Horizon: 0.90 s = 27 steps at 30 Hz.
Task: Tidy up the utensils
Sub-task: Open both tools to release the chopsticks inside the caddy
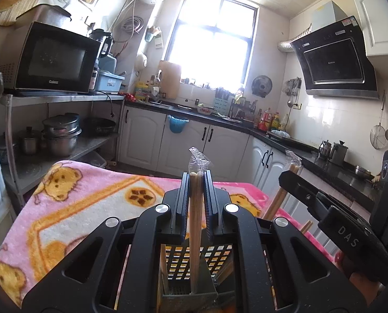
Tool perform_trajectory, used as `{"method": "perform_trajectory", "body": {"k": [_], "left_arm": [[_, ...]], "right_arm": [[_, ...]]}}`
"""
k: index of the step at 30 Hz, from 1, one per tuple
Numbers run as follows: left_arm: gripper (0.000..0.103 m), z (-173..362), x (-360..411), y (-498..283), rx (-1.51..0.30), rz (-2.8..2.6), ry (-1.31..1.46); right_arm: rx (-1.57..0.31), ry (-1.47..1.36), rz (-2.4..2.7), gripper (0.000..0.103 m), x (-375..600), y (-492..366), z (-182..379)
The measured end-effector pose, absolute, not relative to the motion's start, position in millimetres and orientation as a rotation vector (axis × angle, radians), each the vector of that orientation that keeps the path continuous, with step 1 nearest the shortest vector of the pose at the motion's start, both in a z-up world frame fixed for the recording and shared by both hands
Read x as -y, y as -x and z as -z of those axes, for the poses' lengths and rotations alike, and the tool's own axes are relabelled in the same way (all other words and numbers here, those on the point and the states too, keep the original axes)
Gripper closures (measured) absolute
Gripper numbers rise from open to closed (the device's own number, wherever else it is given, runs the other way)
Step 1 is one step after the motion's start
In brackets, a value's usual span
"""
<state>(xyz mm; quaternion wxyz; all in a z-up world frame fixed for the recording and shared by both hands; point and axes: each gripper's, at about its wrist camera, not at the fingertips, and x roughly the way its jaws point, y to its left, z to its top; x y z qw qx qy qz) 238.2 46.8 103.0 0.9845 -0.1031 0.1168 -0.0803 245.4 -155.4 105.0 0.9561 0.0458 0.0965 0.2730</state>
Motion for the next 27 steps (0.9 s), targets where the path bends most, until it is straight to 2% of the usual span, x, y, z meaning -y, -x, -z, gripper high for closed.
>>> {"method": "perform_trajectory", "body": {"k": [11, 15, 24, 27], "left_arm": [[0.096, -91.4, -45.2, -240.0, -0.267, 0.175, 0.216], [0.096, -88.2, -46.0, -240.1, -0.277, 0.175, 0.222], [0.095, -84.6, -45.1, -235.1, -0.315, 0.187, 0.232], [0.089, -83.8, -44.4, -232.7, -0.332, 0.191, 0.237]], "right_arm": [[-0.233, -0.100, -0.533, 0.096, 158.0, -245.2, -90.3], [-0.251, -0.111, -0.527, 0.086, 161.5, -244.1, -84.7], [-0.273, -0.109, -0.520, 0.082, 169.9, -234.3, -83.7], [-0.281, -0.105, -0.509, 0.082, 172.5, -231.1, -83.7]]}}
